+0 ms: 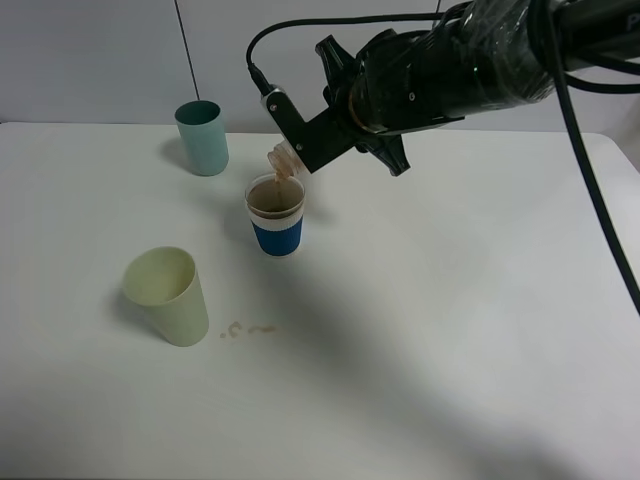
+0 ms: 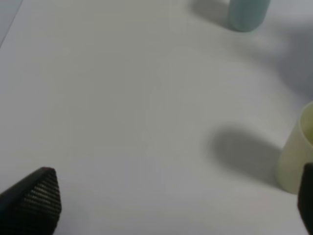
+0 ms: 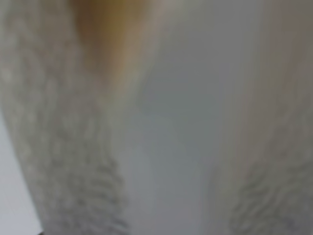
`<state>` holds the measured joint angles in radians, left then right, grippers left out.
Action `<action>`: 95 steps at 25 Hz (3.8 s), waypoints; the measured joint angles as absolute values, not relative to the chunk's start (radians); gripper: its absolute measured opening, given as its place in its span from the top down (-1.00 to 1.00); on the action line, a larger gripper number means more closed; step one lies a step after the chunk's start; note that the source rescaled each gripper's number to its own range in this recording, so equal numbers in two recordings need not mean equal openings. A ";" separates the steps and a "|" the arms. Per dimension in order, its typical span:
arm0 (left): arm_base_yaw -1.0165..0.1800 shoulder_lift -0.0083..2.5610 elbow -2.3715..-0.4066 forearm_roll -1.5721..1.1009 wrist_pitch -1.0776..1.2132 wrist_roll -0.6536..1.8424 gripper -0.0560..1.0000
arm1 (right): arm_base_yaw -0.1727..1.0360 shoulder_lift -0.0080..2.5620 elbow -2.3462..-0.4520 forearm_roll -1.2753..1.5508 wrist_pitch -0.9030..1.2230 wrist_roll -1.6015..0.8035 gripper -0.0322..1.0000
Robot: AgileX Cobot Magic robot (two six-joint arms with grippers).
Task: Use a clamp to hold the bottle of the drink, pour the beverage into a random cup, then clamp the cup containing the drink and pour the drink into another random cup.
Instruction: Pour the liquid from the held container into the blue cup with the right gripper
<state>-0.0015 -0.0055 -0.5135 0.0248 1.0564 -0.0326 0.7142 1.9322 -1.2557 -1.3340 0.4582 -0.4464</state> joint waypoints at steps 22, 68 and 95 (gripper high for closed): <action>-0.002 -0.006 -0.514 0.025 1.056 -0.033 -0.87 | 0.735 1.932 -1.256 -1.500 0.428 -0.360 0.92; -0.002 -0.006 -0.514 0.025 1.056 -0.033 -0.87 | 0.739 1.932 -1.256 -1.737 0.398 -0.269 0.93; -0.002 -0.006 -0.514 0.025 1.056 -0.033 -0.87 | 0.739 1.932 -1.256 -1.737 0.403 -0.439 0.93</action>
<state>-0.0015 -0.0055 -0.5135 0.0248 1.0564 -0.0326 0.7395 1.9322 -1.2557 -1.7368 0.4027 -0.4389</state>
